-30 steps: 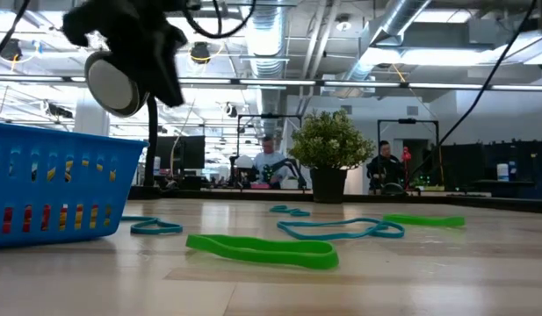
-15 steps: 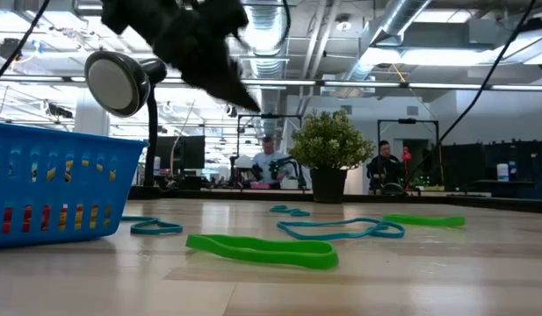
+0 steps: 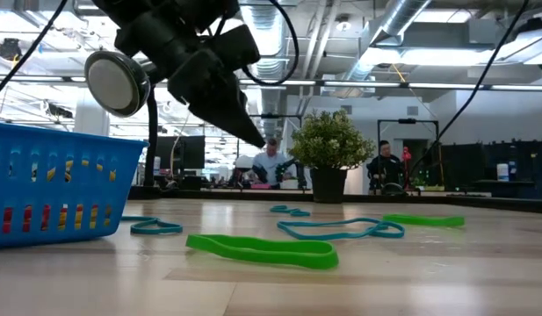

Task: Pick and place rubber bands into bin
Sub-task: Put the blue rubber band into the blue basket

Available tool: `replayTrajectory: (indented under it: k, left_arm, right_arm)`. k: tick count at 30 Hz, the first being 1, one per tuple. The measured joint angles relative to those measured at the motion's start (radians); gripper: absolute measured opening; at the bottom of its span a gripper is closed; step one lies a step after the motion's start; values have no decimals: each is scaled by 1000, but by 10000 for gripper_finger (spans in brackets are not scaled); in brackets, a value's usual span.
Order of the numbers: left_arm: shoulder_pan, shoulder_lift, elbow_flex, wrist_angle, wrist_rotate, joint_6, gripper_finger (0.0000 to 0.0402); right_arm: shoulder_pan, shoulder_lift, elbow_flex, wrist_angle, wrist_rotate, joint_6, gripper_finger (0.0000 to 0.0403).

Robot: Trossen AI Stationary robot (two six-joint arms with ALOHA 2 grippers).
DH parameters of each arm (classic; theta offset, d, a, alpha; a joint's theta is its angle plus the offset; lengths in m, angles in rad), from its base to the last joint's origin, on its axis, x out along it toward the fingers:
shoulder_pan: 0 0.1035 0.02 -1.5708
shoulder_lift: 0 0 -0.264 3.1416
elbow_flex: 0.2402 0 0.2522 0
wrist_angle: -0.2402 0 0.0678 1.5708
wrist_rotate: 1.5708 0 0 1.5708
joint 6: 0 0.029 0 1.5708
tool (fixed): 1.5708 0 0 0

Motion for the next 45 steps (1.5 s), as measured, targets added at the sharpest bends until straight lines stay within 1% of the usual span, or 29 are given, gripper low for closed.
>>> replayTrajectory:
  k: [4,8,11,15,18,21,23,25,26,29,31,33,36,39,41,43,45]
  left_arm:
    - [0,-12,31,-19,-3,-3,116]
    - [0,-39,95,-124,-8,-30,116]
    - [0,-76,168,-257,-9,-64,116]
    - [0,-135,272,-426,-12,-114,116]
    - [-1,-195,359,-522,-12,-144,116]
    - [-11,-264,436,-579,-16,-163,116]
    - [-27,-315,476,-587,-19,-172,116]
    - [-50,-368,506,-589,-20,-173,116]
    - [-64,-397,516,-586,-23,-173,116]
    - [-103,-472,527,-587,-26,-180,116]
    - [-129,-514,527,-598,-27,-204,116]
    - [-153,-544,527,-608,-32,-229,116]
    - [-186,-572,527,-643,-35,-239,116]
    - [-207,-578,526,-665,-54,-246,116]
    - [-215,-579,526,-680,-78,-246,116]
    - [-218,-578,526,-707,-89,-239,116]
    - [-218,-574,526,-733,-107,-238,116]
  right_arm:
    - [-13,4,11,-3,-6,-1,108]
    - [-13,9,21,-18,-2,28,98]
    - [-1,32,26,-29,-1,75,76]
    - [15,61,44,-29,-8,147,33]
    - [20,72,74,-49,27,146,6]
    - [21,81,116,-87,66,116,7]
    - [17,83,133,-105,85,76,6]
    - [18,85,150,-103,146,20,2]
    - [18,89,165,-78,213,-8,2]
    - [3,84,236,-40,420,-134,1]
    - [-10,86,291,-22,546,-262,1]
    - [-29,85,358,-2,649,-411,1]
    - [-79,84,442,85,771,-706,1]
    - [-140,84,487,297,824,-1028,0]
    - [-184,83,489,459,831,-1216,0]
    - [-232,83,489,568,830,-1359,0]
    - [-287,98,490,652,829,-1443,0]
